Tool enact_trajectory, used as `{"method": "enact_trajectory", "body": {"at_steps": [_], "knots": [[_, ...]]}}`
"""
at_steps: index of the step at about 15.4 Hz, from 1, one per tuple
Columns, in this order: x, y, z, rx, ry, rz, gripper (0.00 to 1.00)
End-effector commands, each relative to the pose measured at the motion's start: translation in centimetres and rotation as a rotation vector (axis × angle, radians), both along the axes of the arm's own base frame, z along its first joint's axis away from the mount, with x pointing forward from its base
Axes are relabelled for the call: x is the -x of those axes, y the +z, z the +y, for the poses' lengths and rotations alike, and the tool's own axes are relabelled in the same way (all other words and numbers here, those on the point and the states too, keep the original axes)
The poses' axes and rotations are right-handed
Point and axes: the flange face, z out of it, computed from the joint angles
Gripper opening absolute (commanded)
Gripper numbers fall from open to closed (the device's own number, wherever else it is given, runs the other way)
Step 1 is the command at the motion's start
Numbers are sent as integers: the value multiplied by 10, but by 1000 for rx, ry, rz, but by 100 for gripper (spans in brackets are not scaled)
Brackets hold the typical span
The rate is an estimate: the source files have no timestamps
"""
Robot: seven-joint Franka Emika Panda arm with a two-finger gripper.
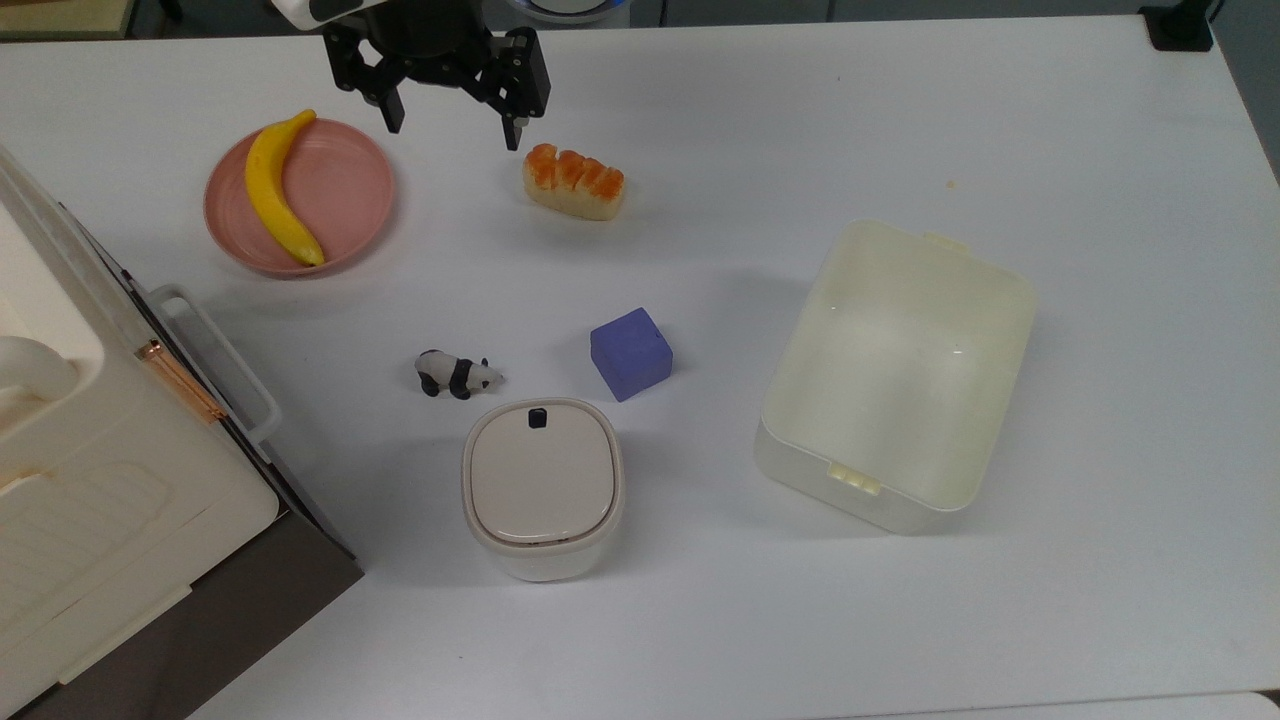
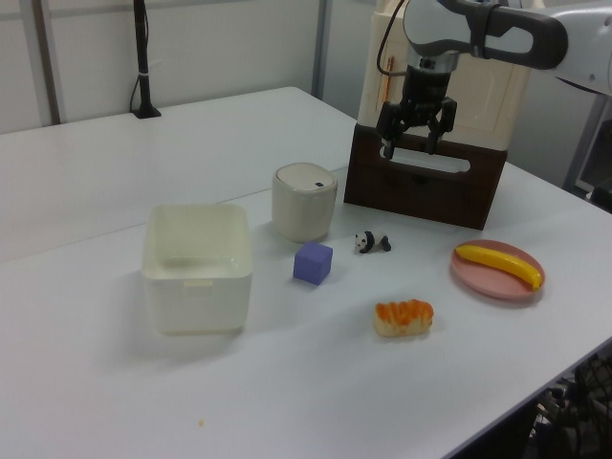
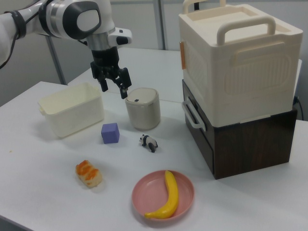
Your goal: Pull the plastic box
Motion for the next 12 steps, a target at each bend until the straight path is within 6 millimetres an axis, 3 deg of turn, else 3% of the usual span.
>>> {"method": "enact_trajectory", "body": {"at_steps": [1,12], "knots": [[11,2,-1,5,23,14,100],[5,-5,6,-7,33,19,100]]}}
